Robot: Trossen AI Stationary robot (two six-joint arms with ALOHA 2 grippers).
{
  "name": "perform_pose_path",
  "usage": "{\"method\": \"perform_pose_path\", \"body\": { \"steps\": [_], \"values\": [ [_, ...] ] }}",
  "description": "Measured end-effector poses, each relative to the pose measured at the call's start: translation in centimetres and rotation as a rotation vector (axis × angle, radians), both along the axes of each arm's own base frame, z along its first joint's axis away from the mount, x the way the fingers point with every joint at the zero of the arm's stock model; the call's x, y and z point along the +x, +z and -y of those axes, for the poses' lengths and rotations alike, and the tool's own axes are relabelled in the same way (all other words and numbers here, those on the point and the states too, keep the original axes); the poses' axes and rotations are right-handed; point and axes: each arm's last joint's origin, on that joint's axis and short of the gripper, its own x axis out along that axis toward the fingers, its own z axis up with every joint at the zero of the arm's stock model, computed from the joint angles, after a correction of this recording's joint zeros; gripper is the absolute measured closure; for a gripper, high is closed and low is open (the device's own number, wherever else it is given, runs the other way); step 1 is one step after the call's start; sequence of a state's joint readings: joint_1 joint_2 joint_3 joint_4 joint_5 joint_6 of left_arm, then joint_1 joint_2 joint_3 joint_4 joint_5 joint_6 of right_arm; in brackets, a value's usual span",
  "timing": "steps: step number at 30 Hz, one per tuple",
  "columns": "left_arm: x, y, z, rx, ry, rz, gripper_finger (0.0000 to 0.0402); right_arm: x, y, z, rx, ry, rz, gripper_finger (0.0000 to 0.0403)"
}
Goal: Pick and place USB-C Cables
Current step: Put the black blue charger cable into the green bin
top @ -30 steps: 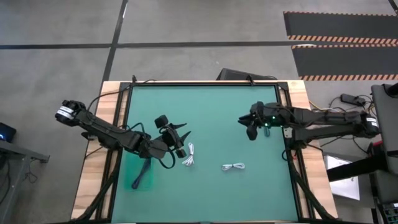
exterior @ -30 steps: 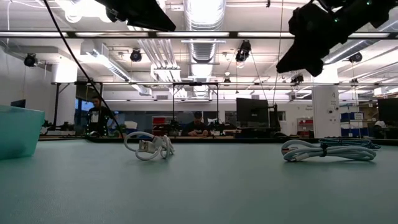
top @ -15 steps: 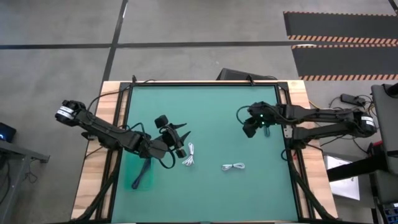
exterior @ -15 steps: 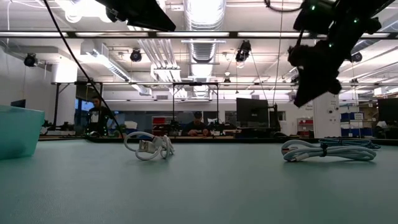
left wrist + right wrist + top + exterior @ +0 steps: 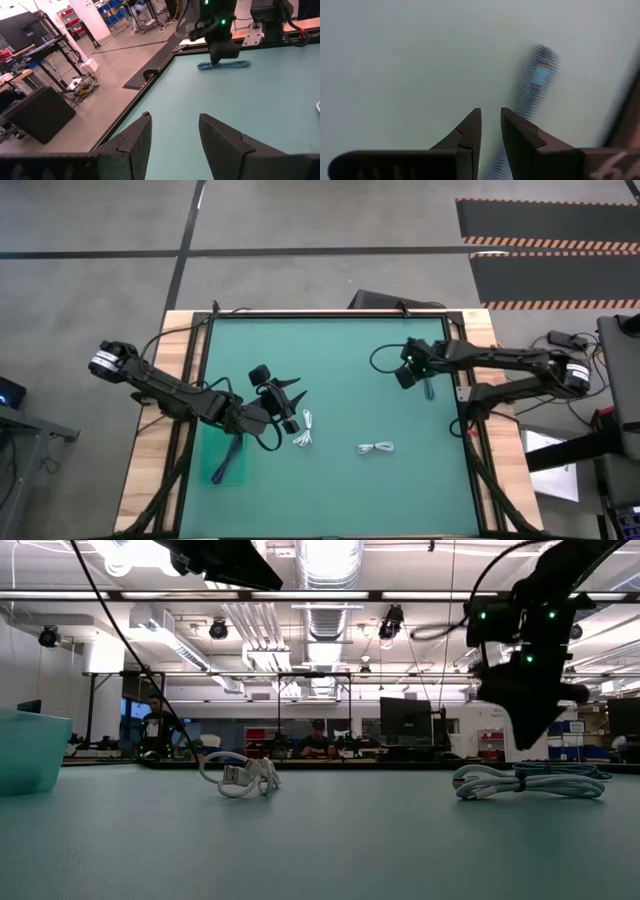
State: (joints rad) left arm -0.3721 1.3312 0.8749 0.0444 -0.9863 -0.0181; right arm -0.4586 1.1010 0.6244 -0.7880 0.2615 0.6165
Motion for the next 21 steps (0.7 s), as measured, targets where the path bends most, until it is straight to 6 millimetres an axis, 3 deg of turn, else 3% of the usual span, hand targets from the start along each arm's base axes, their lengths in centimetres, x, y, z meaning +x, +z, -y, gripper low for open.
{"method": "perform_pose_path", "body": {
  "steps": [5,12,21],
  "values": [
    [0.0,0.0,0.0,0.000,0.001,0.000,0.0253,-0.3,-0.5,0.5,-0.008,-0.076,-0.147,0.0339],
    [0.0,0.0,0.0,0.004,0.010,0.001,0.0253,0.0,-1.3,0.7,0.009,-0.061,-0.186,0.0336],
    [0.0,0.0,0.0,0.006,0.014,0.002,0.0253,0.2,-1.6,0.8,0.011,-0.060,-0.191,0.0285]
  ]
}}
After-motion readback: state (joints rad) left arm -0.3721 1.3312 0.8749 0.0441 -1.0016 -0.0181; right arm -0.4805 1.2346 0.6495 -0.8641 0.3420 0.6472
